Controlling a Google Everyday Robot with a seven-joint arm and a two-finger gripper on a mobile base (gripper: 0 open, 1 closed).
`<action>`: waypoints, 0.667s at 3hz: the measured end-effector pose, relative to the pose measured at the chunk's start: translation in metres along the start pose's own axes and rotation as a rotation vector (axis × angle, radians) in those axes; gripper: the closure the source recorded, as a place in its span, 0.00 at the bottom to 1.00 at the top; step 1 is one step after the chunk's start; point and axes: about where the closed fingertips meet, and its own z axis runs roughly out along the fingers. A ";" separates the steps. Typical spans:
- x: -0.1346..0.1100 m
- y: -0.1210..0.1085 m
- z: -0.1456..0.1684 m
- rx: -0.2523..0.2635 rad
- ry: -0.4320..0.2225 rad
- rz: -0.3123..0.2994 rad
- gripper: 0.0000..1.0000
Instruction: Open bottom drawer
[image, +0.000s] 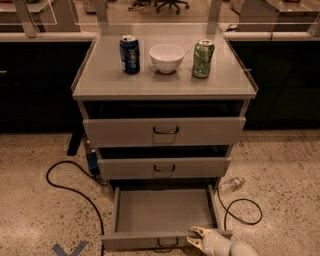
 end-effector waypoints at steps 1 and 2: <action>0.002 0.001 -0.006 0.010 0.004 0.009 0.81; 0.002 0.001 -0.006 0.010 0.004 0.009 0.58</action>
Offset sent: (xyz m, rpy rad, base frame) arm -0.0048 -0.0046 0.0014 0.0013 0.0002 -0.0140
